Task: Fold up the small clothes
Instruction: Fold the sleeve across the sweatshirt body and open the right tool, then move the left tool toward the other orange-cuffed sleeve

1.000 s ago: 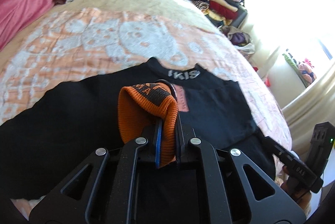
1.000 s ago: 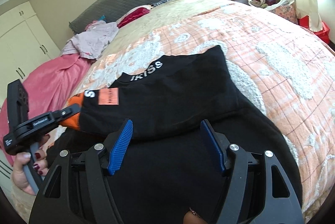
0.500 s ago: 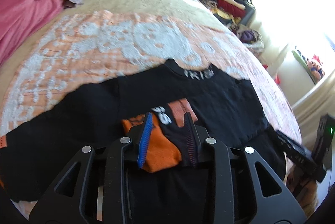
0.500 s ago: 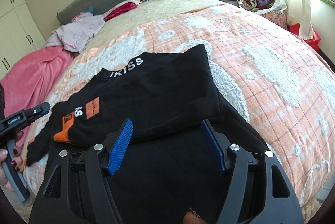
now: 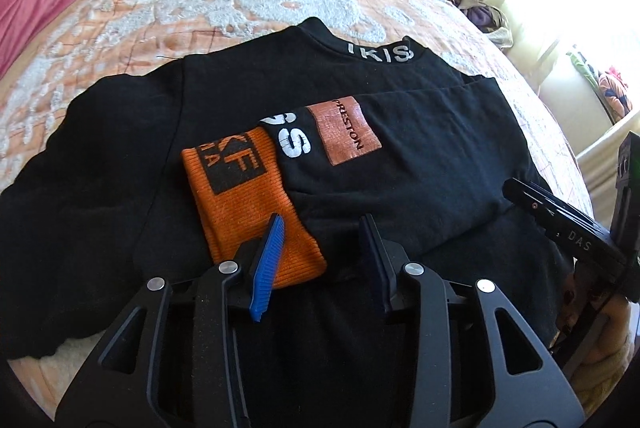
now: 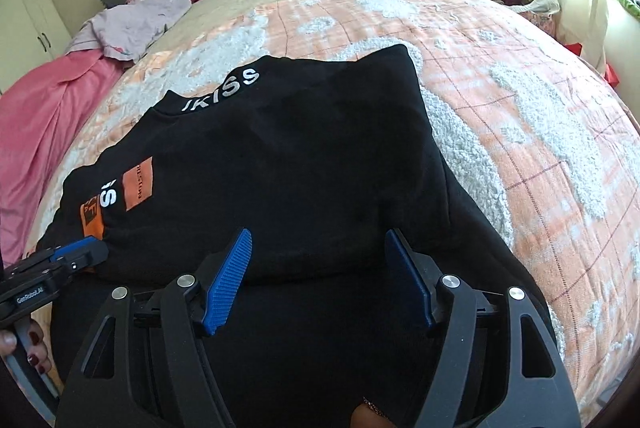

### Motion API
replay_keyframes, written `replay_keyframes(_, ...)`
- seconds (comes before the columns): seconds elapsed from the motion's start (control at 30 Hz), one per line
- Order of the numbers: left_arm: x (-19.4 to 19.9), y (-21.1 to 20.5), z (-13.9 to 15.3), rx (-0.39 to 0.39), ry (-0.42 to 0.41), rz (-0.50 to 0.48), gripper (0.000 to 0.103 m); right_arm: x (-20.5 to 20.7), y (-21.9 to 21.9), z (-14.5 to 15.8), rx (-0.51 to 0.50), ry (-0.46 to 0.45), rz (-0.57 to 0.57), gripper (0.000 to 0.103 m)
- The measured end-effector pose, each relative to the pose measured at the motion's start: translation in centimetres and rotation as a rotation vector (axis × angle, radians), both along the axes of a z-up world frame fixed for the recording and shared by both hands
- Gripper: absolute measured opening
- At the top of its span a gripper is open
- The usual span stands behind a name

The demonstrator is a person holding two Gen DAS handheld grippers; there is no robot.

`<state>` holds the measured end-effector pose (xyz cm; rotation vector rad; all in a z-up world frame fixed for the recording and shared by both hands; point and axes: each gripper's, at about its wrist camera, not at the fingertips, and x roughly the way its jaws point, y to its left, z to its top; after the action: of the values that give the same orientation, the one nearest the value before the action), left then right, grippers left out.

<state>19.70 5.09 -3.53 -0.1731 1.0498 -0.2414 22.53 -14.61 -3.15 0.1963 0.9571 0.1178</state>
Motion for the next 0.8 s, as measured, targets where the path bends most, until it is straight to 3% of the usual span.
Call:
replay_keyframes(0.07, -0.6, 0.2, 0.2, -0.009, -0.009, 0.014, 0.034, -0.4, -0.3, 0.4, 0.032, -0.011, 0.003, 0.068)
replay_keyframes(0.17, -1.5, 0.6, 1.1, 0.006, -0.039, 0.028, 0.044, -1.3, -0.3, 1.1, 0.061, -0.033, 0.008, 0.068)
replay_keyframes(0.23, -1.7, 1.0, 1.7, 0.019, -0.057, 0.040, 0.044, -2.0, -0.2, 1.7, 0.068, -0.045, 0.012, 0.068)
replay_keyframes(0.3, -2.1, 1.4, 2.3, 0.021, -0.077, 0.051, 0.045, -2.7, -0.1, 2.1, 0.076, -0.063, 0.016, 0.084)
replay_keyframes(0.33, -2.2, 1.5, 2.5, 0.024, -0.084, 0.057, 0.048, -2.9, 0.1, 2.4, 0.076, -0.071, 0.015, 0.089)
replay_keyframes(0.4, -2.6, 2.0, 2.9, 0.032, -0.101, 0.074, 0.068, -3.2, 0.3, 2.7, 0.075, -0.080, 0.020, 0.090)
replay_keyframes(0.47, -3.0, 2.3, 3.4, 0.034, -0.117, 0.085, 0.068, -3.5, 0.6, 2.9, 0.066, -0.082, 0.016, 0.092)
replay_keyframes(0.67, -4.4, 3.9, 4.7, 0.032, -0.161, 0.146, 0.093, -4.3, 1.7, 3.8, 0.048, -0.103, 0.032, 0.093)
replay_keyframes(0.8, -5.4, 5.3, 5.8, 0.018, -0.194, 0.185, 0.093, -4.5, 2.6, 4.2, 0.024, -0.111, 0.037, 0.097)
